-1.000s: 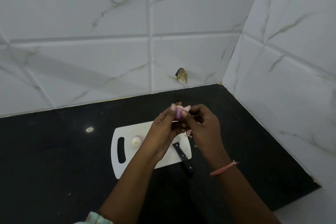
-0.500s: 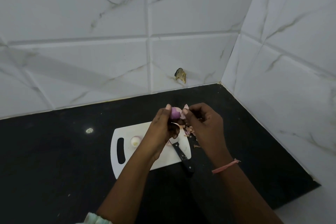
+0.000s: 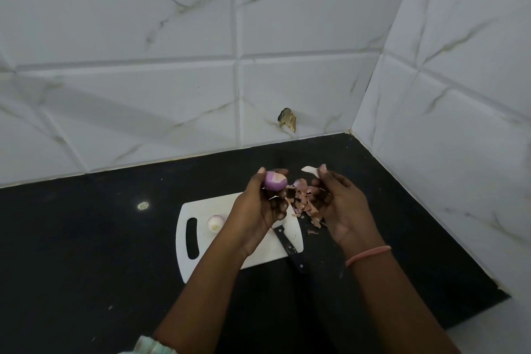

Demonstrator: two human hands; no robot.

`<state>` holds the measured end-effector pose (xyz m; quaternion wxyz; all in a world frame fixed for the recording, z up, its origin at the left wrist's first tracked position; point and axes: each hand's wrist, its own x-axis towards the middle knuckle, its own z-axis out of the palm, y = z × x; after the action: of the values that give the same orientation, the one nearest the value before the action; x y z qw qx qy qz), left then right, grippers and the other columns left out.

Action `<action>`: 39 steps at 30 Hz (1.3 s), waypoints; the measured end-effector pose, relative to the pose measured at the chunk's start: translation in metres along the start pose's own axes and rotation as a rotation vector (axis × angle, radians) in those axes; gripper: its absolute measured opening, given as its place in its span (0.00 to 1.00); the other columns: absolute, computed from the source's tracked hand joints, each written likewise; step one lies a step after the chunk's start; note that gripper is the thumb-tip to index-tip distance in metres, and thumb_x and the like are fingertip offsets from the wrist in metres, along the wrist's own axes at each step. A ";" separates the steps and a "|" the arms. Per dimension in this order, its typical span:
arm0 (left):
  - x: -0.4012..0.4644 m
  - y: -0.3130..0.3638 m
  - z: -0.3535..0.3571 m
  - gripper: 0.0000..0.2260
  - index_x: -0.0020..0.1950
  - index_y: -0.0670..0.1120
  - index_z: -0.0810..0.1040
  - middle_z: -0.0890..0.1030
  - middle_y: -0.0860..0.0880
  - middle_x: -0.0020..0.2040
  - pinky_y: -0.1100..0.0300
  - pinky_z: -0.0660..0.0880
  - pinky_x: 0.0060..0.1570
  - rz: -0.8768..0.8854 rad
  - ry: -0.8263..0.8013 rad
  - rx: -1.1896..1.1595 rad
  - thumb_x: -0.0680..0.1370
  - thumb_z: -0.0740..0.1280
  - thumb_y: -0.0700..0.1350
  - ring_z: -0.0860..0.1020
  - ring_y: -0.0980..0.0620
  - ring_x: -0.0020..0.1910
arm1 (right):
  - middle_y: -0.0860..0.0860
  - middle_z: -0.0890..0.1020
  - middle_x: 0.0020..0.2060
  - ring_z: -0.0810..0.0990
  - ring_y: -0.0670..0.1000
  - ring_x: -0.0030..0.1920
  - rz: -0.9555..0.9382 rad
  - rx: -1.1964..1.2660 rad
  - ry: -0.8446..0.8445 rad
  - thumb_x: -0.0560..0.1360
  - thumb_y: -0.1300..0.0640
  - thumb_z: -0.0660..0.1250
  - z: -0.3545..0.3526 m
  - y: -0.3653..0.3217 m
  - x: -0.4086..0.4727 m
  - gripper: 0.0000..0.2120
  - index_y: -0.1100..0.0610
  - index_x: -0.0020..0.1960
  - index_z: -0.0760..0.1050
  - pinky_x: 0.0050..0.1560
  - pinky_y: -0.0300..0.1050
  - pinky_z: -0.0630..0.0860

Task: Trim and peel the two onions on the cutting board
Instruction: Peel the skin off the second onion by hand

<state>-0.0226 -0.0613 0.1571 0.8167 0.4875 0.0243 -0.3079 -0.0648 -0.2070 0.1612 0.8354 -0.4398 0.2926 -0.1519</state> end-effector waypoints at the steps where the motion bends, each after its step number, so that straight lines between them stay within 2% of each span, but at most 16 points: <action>1: 0.000 0.000 -0.001 0.20 0.63 0.43 0.79 0.77 0.44 0.39 0.59 0.71 0.39 0.010 -0.006 0.002 0.85 0.53 0.52 0.74 0.52 0.35 | 0.54 0.84 0.33 0.83 0.48 0.32 0.015 0.058 0.024 0.74 0.58 0.71 -0.002 0.000 0.002 0.09 0.60 0.52 0.78 0.36 0.43 0.80; 3: 0.000 0.000 -0.002 0.18 0.63 0.44 0.79 0.76 0.43 0.42 0.59 0.72 0.38 0.043 -0.012 0.013 0.85 0.53 0.49 0.74 0.51 0.36 | 0.54 0.84 0.33 0.84 0.47 0.32 0.004 0.104 0.074 0.75 0.62 0.69 -0.006 0.000 0.006 0.09 0.60 0.54 0.76 0.35 0.42 0.80; 5: 0.000 0.000 -0.002 0.17 0.62 0.46 0.79 0.76 0.43 0.44 0.58 0.72 0.39 0.064 -0.013 0.032 0.85 0.53 0.48 0.74 0.50 0.37 | 0.56 0.84 0.42 0.86 0.49 0.38 -0.008 0.063 0.081 0.74 0.65 0.69 -0.010 0.004 0.010 0.11 0.59 0.55 0.75 0.41 0.45 0.81; 8: 0.000 -0.001 0.000 0.16 0.62 0.46 0.79 0.77 0.43 0.46 0.58 0.73 0.40 0.075 0.009 0.076 0.85 0.55 0.51 0.74 0.50 0.37 | 0.51 0.81 0.53 0.84 0.51 0.50 -0.080 -0.280 0.028 0.72 0.63 0.73 -0.010 0.012 0.011 0.16 0.52 0.57 0.77 0.51 0.50 0.81; 10: 0.002 -0.003 -0.001 0.17 0.62 0.45 0.79 0.77 0.43 0.47 0.58 0.73 0.40 0.095 0.018 0.102 0.84 0.56 0.52 0.74 0.51 0.37 | 0.47 0.81 0.53 0.82 0.49 0.52 -0.247 -0.523 -0.082 0.73 0.59 0.72 -0.004 0.015 0.004 0.13 0.49 0.56 0.78 0.49 0.45 0.81; 13: 0.003 -0.005 -0.003 0.18 0.62 0.45 0.79 0.79 0.46 0.46 0.58 0.75 0.40 0.158 -0.011 0.171 0.84 0.57 0.54 0.76 0.52 0.38 | 0.45 0.83 0.50 0.82 0.44 0.52 -0.561 -0.711 -0.279 0.73 0.56 0.72 0.005 0.018 -0.008 0.10 0.50 0.55 0.79 0.52 0.41 0.80; 16: 0.002 -0.005 -0.002 0.17 0.62 0.46 0.79 0.82 0.47 0.49 0.59 0.77 0.44 0.187 0.008 0.228 0.84 0.57 0.54 0.78 0.52 0.42 | 0.43 0.83 0.47 0.82 0.43 0.50 -0.779 -0.904 -0.289 0.73 0.52 0.72 0.009 0.023 -0.007 0.10 0.49 0.53 0.79 0.52 0.42 0.80; 20: 0.000 -0.005 -0.002 0.16 0.62 0.47 0.78 0.82 0.48 0.48 0.58 0.77 0.43 0.219 0.004 0.253 0.83 0.57 0.53 0.78 0.51 0.43 | 0.45 0.84 0.43 0.83 0.44 0.46 -0.837 -0.893 -0.244 0.72 0.49 0.72 0.011 0.026 -0.005 0.11 0.53 0.51 0.82 0.49 0.44 0.81; 24: -0.001 -0.003 -0.002 0.17 0.63 0.45 0.78 0.81 0.46 0.48 0.61 0.76 0.39 0.233 -0.005 0.243 0.83 0.57 0.52 0.76 0.53 0.39 | 0.49 0.85 0.44 0.83 0.44 0.45 -0.872 -0.847 -0.265 0.71 0.45 0.69 0.010 0.022 -0.010 0.17 0.57 0.51 0.83 0.49 0.40 0.81; 27: -0.001 -0.003 -0.001 0.17 0.63 0.44 0.78 0.80 0.47 0.44 0.61 0.75 0.37 0.233 -0.011 0.219 0.83 0.57 0.52 0.75 0.53 0.36 | 0.45 0.84 0.41 0.83 0.42 0.43 -0.893 -0.840 -0.252 0.73 0.57 0.72 0.007 0.020 -0.006 0.06 0.56 0.50 0.83 0.47 0.36 0.80; 29: -0.001 -0.004 -0.001 0.17 0.63 0.44 0.78 0.80 0.47 0.44 0.61 0.75 0.37 0.229 -0.010 0.211 0.83 0.57 0.52 0.75 0.54 0.36 | 0.41 0.82 0.39 0.82 0.40 0.42 -0.900 -0.854 -0.235 0.73 0.61 0.72 0.006 0.020 -0.005 0.06 0.53 0.49 0.82 0.46 0.33 0.79; 33: -0.002 -0.003 0.000 0.17 0.62 0.44 0.78 0.80 0.48 0.43 0.60 0.75 0.38 0.226 -0.022 0.179 0.83 0.57 0.52 0.75 0.53 0.35 | 0.46 0.84 0.40 0.83 0.45 0.43 -0.855 -0.831 -0.187 0.74 0.62 0.71 0.006 0.022 -0.002 0.04 0.56 0.49 0.82 0.47 0.42 0.82; 37: -0.003 -0.002 0.001 0.17 0.64 0.45 0.78 0.81 0.46 0.49 0.61 0.77 0.41 0.248 -0.021 0.206 0.83 0.57 0.53 0.78 0.52 0.42 | 0.46 0.84 0.45 0.83 0.45 0.47 -0.870 -0.778 -0.273 0.73 0.52 0.71 0.008 0.023 -0.011 0.10 0.54 0.52 0.80 0.51 0.43 0.81; 39: -0.003 -0.001 0.001 0.17 0.65 0.45 0.77 0.81 0.45 0.50 0.61 0.77 0.41 0.252 -0.015 0.223 0.83 0.57 0.52 0.78 0.51 0.43 | 0.48 0.84 0.45 0.83 0.46 0.48 -0.881 -0.797 -0.278 0.72 0.49 0.70 0.008 0.025 -0.013 0.13 0.56 0.52 0.82 0.51 0.47 0.82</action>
<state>-0.0262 -0.0606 0.1574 0.7899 0.5719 -0.0772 -0.2074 -0.0694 -0.1811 0.1490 0.4955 -0.8140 0.0059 -0.3032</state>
